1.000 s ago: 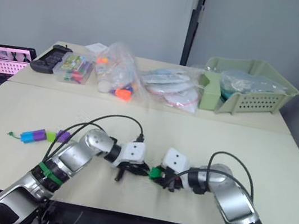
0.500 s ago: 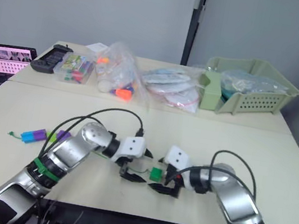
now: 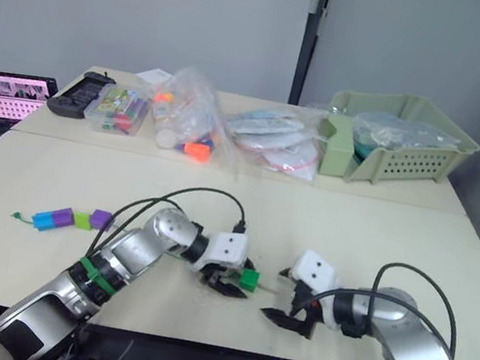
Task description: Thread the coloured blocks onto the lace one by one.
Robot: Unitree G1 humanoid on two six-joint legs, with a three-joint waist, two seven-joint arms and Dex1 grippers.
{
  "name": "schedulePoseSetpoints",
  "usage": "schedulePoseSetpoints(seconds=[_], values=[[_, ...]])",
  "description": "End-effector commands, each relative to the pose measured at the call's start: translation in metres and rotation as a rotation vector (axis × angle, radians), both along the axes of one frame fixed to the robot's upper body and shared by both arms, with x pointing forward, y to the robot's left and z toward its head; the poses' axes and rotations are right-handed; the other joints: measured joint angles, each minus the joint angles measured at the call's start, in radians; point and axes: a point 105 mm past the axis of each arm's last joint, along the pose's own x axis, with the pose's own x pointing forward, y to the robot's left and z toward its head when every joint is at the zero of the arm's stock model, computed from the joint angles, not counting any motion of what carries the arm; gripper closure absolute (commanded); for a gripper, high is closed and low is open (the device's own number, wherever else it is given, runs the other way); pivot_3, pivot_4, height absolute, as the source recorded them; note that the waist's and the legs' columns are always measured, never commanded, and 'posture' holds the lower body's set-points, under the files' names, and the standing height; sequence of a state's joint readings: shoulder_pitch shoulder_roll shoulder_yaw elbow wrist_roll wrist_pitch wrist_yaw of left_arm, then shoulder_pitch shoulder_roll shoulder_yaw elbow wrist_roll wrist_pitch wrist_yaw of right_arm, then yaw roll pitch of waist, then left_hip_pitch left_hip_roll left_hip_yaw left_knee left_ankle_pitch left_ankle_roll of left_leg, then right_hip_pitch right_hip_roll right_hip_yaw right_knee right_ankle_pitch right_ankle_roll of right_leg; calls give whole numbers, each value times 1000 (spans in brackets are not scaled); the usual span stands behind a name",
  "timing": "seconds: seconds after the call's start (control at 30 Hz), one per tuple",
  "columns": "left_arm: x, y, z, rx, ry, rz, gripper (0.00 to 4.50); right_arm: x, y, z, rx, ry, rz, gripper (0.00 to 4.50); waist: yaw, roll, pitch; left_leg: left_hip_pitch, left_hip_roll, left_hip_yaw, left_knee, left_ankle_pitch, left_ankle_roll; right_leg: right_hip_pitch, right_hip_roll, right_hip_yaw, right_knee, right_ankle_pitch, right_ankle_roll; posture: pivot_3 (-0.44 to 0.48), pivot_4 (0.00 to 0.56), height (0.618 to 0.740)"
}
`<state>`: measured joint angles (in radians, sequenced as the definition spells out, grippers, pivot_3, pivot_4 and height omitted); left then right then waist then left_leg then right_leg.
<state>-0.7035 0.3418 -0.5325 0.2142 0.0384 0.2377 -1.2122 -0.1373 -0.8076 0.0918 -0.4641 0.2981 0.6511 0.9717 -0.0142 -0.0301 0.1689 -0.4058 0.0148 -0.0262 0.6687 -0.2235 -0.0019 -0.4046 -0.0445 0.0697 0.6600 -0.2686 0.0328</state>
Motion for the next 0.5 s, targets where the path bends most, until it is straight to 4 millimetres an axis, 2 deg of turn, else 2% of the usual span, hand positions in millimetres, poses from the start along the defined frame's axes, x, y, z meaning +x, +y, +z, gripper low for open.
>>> schedulePoseSetpoints(seconds=[0.03,0.07,0.1,0.27,0.37,0.5], values=[[3,-4,8,-11,-36,-13,2893,1,4,8,13,-43,16,0,0,0,0,0,0,0,0,0,0,0,0,0,0,0,0,0,150,740],[3,-4,8,-13,-38,-13,3218,1,4,7,13,-43,16,0,0,0,0,0,0,0,0,0,0,0,0,0,0,0,0,0,150,740],[3,-5,8,-15,-39,-15,3311,2,4,6,14,-43,16,0,0,0,0,0,0,0,0,0,0,0,0,0,0,0,0,0,150,740],[1,-5,8,-18,-39,-25,3309,6,4,-1,13,-36,25,0,1,0,0,0,0,0,0,0,0,0,0,0,0,0,0,0,150,740],[0,-4,8,-18,-38,-27,3309,10,4,-7,8,-36,33,792,0,0,0,0,0,0,0,0,0,0,0,0,0,0,0,0,150,740],[-1,-3,8,-17,-38,-30,3309,14,0,-18,-20,-23,42,2170,0,0,0,0,0,0,0,0,0,0,0,0,0,0,0,0,150,740]])
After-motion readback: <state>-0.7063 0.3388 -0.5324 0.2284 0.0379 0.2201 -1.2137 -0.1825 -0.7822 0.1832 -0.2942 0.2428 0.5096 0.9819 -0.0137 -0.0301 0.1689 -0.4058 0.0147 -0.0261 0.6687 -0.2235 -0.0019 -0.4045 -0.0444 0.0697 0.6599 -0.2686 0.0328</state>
